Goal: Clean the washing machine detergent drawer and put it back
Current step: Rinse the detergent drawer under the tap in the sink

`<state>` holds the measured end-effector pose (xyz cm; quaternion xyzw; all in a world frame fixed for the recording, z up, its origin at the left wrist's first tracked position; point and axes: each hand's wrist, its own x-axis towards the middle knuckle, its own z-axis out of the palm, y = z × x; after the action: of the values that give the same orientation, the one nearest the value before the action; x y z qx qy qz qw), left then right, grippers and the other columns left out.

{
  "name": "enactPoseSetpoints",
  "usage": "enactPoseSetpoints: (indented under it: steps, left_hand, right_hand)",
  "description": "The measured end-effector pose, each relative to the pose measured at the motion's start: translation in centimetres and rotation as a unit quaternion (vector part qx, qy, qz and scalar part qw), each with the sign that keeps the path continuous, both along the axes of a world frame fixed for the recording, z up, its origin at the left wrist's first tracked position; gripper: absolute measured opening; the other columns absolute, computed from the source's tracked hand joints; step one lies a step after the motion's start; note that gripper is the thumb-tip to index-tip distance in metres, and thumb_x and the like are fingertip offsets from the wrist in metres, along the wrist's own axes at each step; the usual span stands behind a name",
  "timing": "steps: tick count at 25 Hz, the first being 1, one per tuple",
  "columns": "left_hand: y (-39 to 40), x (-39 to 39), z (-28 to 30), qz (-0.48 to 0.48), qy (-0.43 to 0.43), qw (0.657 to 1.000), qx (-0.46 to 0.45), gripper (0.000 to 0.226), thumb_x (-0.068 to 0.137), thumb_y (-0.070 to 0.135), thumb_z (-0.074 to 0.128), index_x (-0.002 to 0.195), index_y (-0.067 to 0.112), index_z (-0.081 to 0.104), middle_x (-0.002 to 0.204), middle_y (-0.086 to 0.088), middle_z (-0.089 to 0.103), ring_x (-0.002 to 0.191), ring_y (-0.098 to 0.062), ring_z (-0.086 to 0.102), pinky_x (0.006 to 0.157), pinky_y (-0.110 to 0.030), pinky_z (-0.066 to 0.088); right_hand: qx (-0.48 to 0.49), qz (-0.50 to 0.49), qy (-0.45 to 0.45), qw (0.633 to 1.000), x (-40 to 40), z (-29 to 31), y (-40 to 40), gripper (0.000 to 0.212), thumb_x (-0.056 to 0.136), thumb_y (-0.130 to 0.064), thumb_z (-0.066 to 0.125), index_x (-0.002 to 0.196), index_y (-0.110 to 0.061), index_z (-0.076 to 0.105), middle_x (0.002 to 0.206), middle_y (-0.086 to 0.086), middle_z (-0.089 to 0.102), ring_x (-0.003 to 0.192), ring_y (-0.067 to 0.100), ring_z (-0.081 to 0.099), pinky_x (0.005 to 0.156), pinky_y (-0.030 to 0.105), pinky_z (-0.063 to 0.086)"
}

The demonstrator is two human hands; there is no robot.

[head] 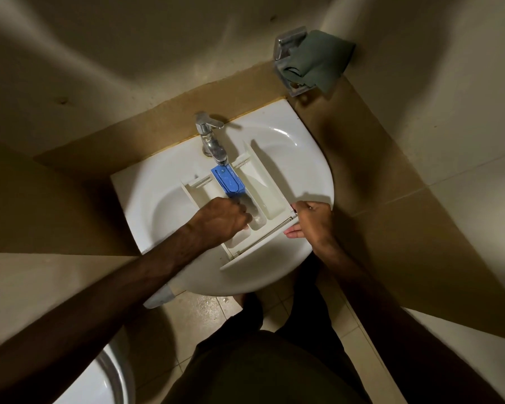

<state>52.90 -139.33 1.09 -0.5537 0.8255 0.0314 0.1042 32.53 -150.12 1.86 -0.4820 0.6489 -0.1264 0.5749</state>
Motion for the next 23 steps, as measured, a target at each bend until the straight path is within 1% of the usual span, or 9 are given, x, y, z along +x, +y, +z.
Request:
enactPoseSetpoints:
  steps: [4, 9, 12, 14, 16, 17, 19, 21, 23]
  left_hand:
    - [-1.9, -0.9, 2.2, 0.103, 0.010, 0.985, 0.138, 0.030, 0.103, 0.029, 0.053, 0.127, 0.017, 0.067, 0.125, -0.006, 0.068, 0.115, -0.026, 0.064, 0.091, -0.034, 0.049]
    - [-0.9, -2.0, 2.2, 0.202, 0.127, 0.961, 0.143, 0.026, 0.100, 0.026, 0.055, 0.122, 0.021, 0.069, 0.115, -0.005, 0.071, 0.109, -0.023, 0.066, 0.084, -0.027, 0.046]
    - [-0.6, -4.7, 3.2, 0.268, 0.174, 0.928, 0.191, 0.026, 0.100, 0.021, 0.049, 0.121, 0.012, 0.062, 0.117, -0.014, 0.064, 0.114, -0.031, 0.060, 0.082, -0.033, 0.043]
    - [-1.6, -6.1, 3.5, 0.358, 0.255, 0.863, 0.250, 0.025, 0.103, 0.024, 0.046, 0.112, 0.006, 0.060, 0.121, -0.021, 0.062, 0.117, -0.037, 0.057, 0.085, -0.035, 0.042]
    - [-2.8, -7.2, 3.3, 0.455, 0.332, 0.776, 0.283, 0.040, 0.106, 0.031, 0.044, 0.123, -0.002, 0.060, 0.128, -0.024, 0.062, 0.120, -0.039, 0.058, 0.095, -0.039, 0.046]
    - [-3.3, -8.1, 3.0, 0.506, 0.373, 0.723, 0.287, 0.050, 0.105, 0.036, 0.046, 0.134, -0.004, 0.054, 0.134, -0.024, 0.060, 0.124, -0.039, 0.057, 0.103, -0.042, 0.046]
    - [-4.1, -10.4, 3.1, 0.592, 0.420, 0.629, 0.280, 0.082, 0.100, 0.048, 0.050, 0.155, -0.005, 0.020, 0.151, -0.023, 0.046, 0.137, -0.039, 0.047, 0.116, -0.051, 0.035]
    - [-4.9, -12.2, 3.4, 0.649, 0.414, 0.594, 0.234, 0.097, 0.099, 0.053, 0.047, 0.157, -0.004, -0.007, 0.163, -0.020, 0.027, 0.148, -0.037, 0.032, 0.122, -0.059, 0.016]
    - [-5.8, -13.0, 3.9, 0.686, 0.405, 0.580, 0.167, 0.093, 0.103, 0.049, 0.042, 0.157, -0.001, -0.014, 0.167, -0.019, 0.016, 0.153, -0.037, 0.023, 0.123, -0.061, 0.005]
  right_hand:
    - [-0.008, 0.003, 0.013, 1.000, 0.2, -0.4, 0.1, 0.025, 0.100, -0.010, 0.051, 0.098, 0.000, 0.075, 0.080, 0.020, 0.076, 0.057, 0.038, 0.074, 0.053, 0.038, 0.064]
    - [-0.009, 0.002, 0.022, 1.000, 0.3, -0.5, 0.1, 0.025, 0.100, -0.011, 0.052, 0.098, -0.001, 0.075, 0.076, 0.019, 0.076, 0.056, 0.036, 0.075, 0.057, 0.042, 0.065]
    - [-0.013, 0.001, 0.026, 1.000, 0.3, -0.2, 0.1, 0.023, 0.101, -0.011, 0.053, 0.095, -0.003, 0.073, 0.076, 0.015, 0.075, 0.056, 0.035, 0.075, 0.054, 0.037, 0.064]
    - [-0.013, 0.000, 0.028, 1.000, 0.2, -0.1, 0.1, 0.022, 0.101, -0.011, 0.053, 0.094, -0.005, 0.073, 0.075, 0.012, 0.074, 0.056, 0.034, 0.074, 0.052, 0.035, 0.064]
    - [-0.013, -0.001, 0.029, 1.000, 0.2, -0.2, 0.1, 0.022, 0.101, -0.011, 0.053, 0.094, -0.005, 0.073, 0.071, 0.011, 0.073, 0.056, 0.034, 0.074, 0.053, 0.036, 0.064]
    - [-0.013, 0.001, 0.028, 1.000, 0.2, -0.2, 0.1, 0.023, 0.100, -0.010, 0.053, 0.095, -0.005, 0.074, 0.070, 0.011, 0.073, 0.055, 0.033, 0.074, 0.055, 0.038, 0.064]
    - [-0.024, 0.012, 0.029, 0.999, 0.2, -0.1, 0.1, 0.023, 0.100, -0.009, 0.053, 0.096, -0.005, 0.076, 0.070, 0.009, 0.073, 0.051, 0.023, 0.073, 0.052, 0.035, 0.063]
    - [-0.044, 0.031, 0.034, 0.998, 0.1, 0.1, 0.1, 0.024, 0.102, -0.007, 0.053, 0.093, -0.005, 0.076, 0.071, 0.003, 0.072, 0.048, 0.011, 0.070, 0.043, 0.024, 0.056]
    - [-0.041, 0.039, 0.033, 0.998, 0.0, 0.4, 0.1, 0.025, 0.103, -0.006, 0.055, 0.090, -0.003, 0.076, 0.070, 0.002, 0.071, 0.050, 0.014, 0.071, 0.041, 0.022, 0.053]
